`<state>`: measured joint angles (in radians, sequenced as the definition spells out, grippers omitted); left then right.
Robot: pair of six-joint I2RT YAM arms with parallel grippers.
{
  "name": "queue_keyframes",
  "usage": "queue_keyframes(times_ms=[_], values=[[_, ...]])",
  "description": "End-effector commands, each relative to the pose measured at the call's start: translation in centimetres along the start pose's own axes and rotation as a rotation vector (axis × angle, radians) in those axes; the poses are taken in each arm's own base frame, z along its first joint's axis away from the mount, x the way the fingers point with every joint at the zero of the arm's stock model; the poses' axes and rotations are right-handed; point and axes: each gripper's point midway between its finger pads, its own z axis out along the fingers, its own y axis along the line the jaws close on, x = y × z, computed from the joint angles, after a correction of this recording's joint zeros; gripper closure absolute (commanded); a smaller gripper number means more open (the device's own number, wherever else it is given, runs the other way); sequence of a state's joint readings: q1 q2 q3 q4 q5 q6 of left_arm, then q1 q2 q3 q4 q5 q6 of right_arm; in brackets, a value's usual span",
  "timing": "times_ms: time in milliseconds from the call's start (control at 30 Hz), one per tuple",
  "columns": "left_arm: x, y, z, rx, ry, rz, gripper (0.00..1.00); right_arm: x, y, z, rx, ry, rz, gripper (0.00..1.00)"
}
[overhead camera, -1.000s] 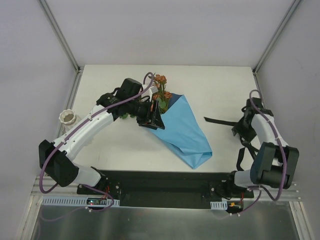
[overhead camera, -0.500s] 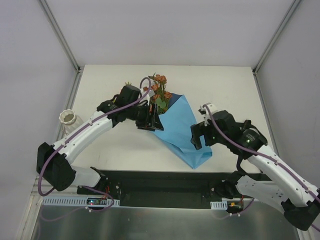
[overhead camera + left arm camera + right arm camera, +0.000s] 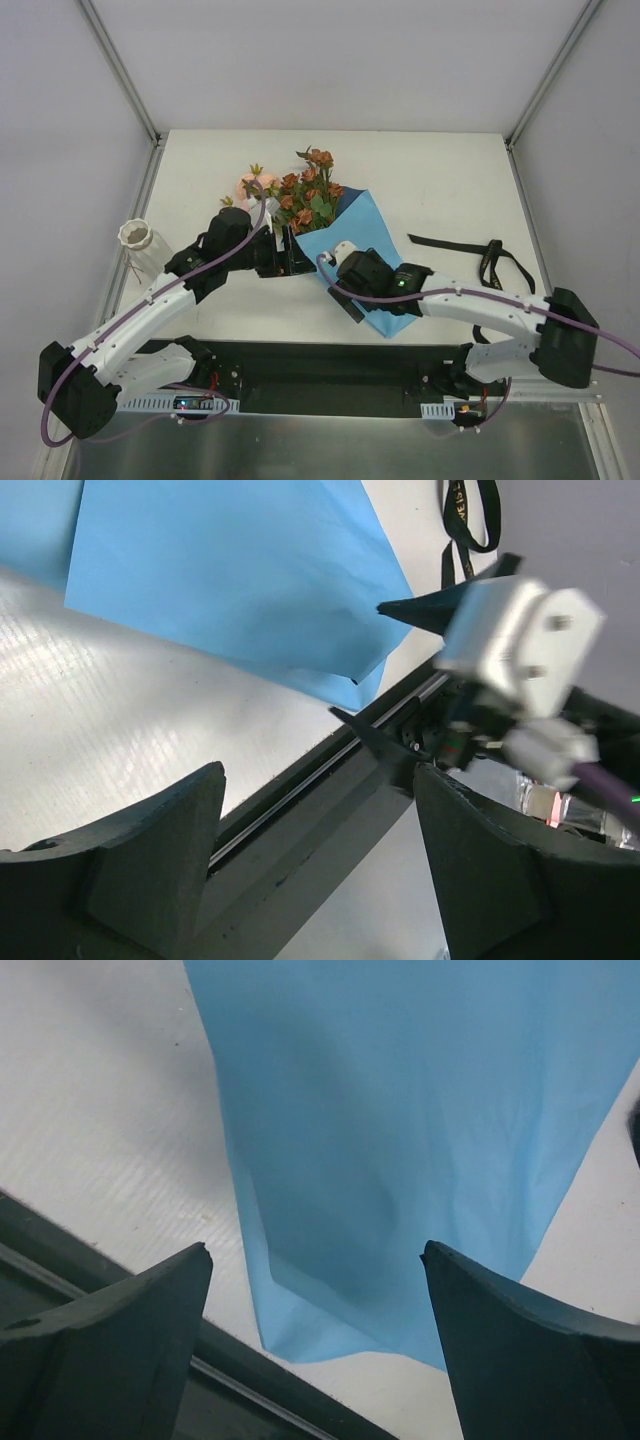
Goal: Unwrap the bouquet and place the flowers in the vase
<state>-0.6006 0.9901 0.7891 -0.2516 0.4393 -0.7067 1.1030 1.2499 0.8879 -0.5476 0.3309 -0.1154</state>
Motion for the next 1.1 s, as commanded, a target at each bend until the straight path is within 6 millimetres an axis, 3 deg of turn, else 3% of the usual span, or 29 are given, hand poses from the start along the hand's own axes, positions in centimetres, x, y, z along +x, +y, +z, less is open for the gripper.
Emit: queue_keyframes(times_ms=[0,67,233,400,500,533,567,600,667,733,767,867,1067], values=[[-1.8,-1.2,-0.4,0.046,-0.100,0.015,0.22,-2.3,-1.5,1.8,0.218,-0.007,-0.022,0.15],[-2.0,-1.7,-0.7,0.066,-0.110,0.025,0.21,-2.5,-2.5,2.1,0.303,0.004,-0.018,0.20],[-2.1,-2.6,-0.9,0.099,-0.094,0.056,0.21,-3.3,-6.0,0.5,0.497,-0.023,-0.024,0.44],[-1.8,-2.6,-0.5,0.109,-0.071,0.062,0.23,-2.6,-9.8,-0.3,0.521,-0.026,0.063,0.58],[-1.7,-2.8,-0.6,0.123,-0.071,0.069,0.23,-2.1,-12.4,-0.9,0.500,-0.047,0.144,0.59],[-1.6,-2.7,-0.6,0.125,-0.069,0.070,0.23,-1.8,-13.2,-1.1,0.502,-0.047,0.166,0.57],[-1.6,-2.8,-0.8,0.130,-0.077,0.077,0.23,-1.4,-15.2,-1.7,0.531,-0.057,0.227,0.54],[-1.5,-2.8,-0.9,0.133,-0.078,0.079,0.23,-1.0,-16.0,-1.8,0.525,-0.052,0.241,0.43],[-1.4,-2.9,-1.3,0.139,-0.089,0.085,0.22,0.5,-18.9,-2.5,0.571,-0.028,0.322,0.34],[-1.2,-2.9,-1.4,0.143,-0.090,0.082,0.22,0.7,-20.7,-3.3,0.599,-0.028,0.400,0.23],[-1.2,-3.0,-1.7,0.149,-0.097,0.088,0.22,2.1,-22.1,-3.7,0.627,0.025,0.458,0.21],[-0.8,-3.1,-2.0,0.161,-0.091,0.084,0.21,2.3,-23.3,-5.4,0.652,0.079,0.529,0.09],[0.0,-3.2,-2.4,0.183,-0.079,0.059,0.02,0.2,-21.5,-9.0,0.539,-0.073,0.635,0.01]])
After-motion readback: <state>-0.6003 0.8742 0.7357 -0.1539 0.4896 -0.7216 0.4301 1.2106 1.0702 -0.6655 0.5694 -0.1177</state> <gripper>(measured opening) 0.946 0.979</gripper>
